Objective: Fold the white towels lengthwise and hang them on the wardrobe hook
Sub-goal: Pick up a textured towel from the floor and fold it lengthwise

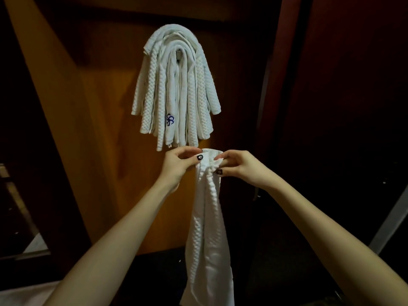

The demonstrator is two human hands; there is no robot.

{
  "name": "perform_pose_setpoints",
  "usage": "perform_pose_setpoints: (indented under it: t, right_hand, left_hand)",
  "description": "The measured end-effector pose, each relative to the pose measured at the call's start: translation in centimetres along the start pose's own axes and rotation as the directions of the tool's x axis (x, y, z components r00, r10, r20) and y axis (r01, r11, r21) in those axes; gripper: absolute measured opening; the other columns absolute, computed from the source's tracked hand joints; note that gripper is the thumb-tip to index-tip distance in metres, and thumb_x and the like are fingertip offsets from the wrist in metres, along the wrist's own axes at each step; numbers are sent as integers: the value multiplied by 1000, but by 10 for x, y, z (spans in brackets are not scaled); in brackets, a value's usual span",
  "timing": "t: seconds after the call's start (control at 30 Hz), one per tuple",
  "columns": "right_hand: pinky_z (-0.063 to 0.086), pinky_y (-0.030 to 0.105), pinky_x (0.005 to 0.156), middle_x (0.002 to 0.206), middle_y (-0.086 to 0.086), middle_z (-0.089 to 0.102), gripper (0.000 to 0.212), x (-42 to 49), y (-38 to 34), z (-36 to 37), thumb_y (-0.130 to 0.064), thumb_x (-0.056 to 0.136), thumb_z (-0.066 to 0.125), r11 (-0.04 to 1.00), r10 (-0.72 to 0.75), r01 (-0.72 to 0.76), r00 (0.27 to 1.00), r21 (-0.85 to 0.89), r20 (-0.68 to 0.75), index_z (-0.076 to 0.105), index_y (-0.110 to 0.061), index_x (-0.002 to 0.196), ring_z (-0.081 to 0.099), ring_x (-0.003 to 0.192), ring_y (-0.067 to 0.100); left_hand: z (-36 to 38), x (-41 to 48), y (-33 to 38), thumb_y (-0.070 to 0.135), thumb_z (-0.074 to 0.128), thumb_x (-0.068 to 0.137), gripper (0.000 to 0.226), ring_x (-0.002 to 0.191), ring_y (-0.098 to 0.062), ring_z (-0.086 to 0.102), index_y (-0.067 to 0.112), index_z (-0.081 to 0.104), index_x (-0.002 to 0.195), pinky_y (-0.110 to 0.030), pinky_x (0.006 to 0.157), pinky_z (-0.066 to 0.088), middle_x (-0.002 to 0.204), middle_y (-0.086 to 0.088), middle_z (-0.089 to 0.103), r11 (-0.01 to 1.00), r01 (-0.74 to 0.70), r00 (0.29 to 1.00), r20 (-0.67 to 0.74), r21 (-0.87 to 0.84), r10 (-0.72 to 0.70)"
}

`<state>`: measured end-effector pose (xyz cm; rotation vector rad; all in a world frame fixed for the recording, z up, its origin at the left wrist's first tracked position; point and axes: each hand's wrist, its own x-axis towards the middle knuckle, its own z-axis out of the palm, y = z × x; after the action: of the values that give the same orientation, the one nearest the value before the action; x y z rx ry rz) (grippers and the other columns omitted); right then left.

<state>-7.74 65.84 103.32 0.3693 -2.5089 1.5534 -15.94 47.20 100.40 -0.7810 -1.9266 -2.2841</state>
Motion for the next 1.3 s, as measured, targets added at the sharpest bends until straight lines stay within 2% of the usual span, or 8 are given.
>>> perform_pose_setpoints:
  t: [0.2, 0.37, 0.5, 0.7, 0.87, 1.07, 1.2, 1.3]
  right_hand:
    - [50, 27, 63, 72, 4, 68, 5, -2, -13, 4, -12, 88, 69, 952, -199, 148, 964, -267, -175, 71, -10, 84, 64, 67, 12]
    - [41, 21, 74, 90, -4, 49, 12, 1, -23, 7, -22, 85, 73, 858, -350, 228, 915, -461, -200, 67, -12, 82, 52, 86, 13]
    - [51, 32, 87, 105, 4, 58, 9, -1, -30, 12, -14, 89, 68, 858, -396, 293, 901, -422, -180, 62, -9, 84, 59, 99, 16]
    - [51, 43, 81, 95, 7, 63, 12, 3, -31, 16, -16, 90, 66, 850, -393, 264, 894, -455, -214, 63, -4, 91, 61, 88, 20]
    - [52, 33, 80, 100, 7, 54, 11, 6, -30, 24, -13, 89, 68, 839, -416, 303, 892, -451, -176, 62, -5, 84, 57, 88, 17]
    - [40, 23, 95, 124, -1, 53, 20, 4, -16, -10, -30, 91, 64, 851, -218, 176, 975, -494, -28, 69, -10, 94, 52, 113, 13]
    - [47, 21, 78, 115, -6, 61, 23, -3, -17, -26, -38, 84, 70, 845, -189, 173, 982, -506, 19, 66, -17, 79, 59, 91, 6]
    - [39, 30, 61, 79, 10, 59, 39, -2, -25, -28, -46, 78, 74, 860, -138, 165, 986, -483, 90, 61, -10, 74, 50, 66, 13]
  left_hand:
    - [7, -4, 12, 3, 77, 72, 20, 75, -12, 67, 22, 77, 73, -25, 69, 57, 75, 3, 72, 998, -21, 998, 62, -55, 24]
    - [11, -6, 22, 14, 78, 66, 12, 78, -14, 69, 21, 78, 75, -23, 70, 56, 79, 0, 74, 993, -35, 995, 87, -109, 45]
    - [9, -6, 28, 2, 71, 77, 19, 78, -11, 70, 19, 78, 76, -19, 67, 55, 81, -1, 75, 991, -49, 992, 107, -128, 63]
    - [0, -12, 28, 16, 72, 74, 19, 82, -6, 67, 17, 76, 93, -15, 67, 52, 92, 0, 74, 987, -2, 978, 207, -162, 36]
    - [1, -21, 17, 10, 77, 67, 25, 86, -7, 66, 23, 77, 89, -17, 73, 52, 89, 3, 73, 986, -104, 986, 116, -134, 119]
    - [-13, -9, 19, -11, 68, 73, 34, 83, -9, 69, 19, 77, 85, -17, 72, 52, 85, 0, 75, 976, -77, 996, 37, -204, 87]
    - [-12, -2, 24, -6, 72, 73, 31, 83, -8, 68, 21, 78, 85, -16, 72, 52, 85, 2, 74, 991, -83, 990, 107, -106, 95]
    - [-11, 1, 22, -7, 71, 73, 30, 82, -8, 69, 21, 78, 85, -16, 70, 52, 85, 2, 75, 993, -70, 990, 115, -92, 81]
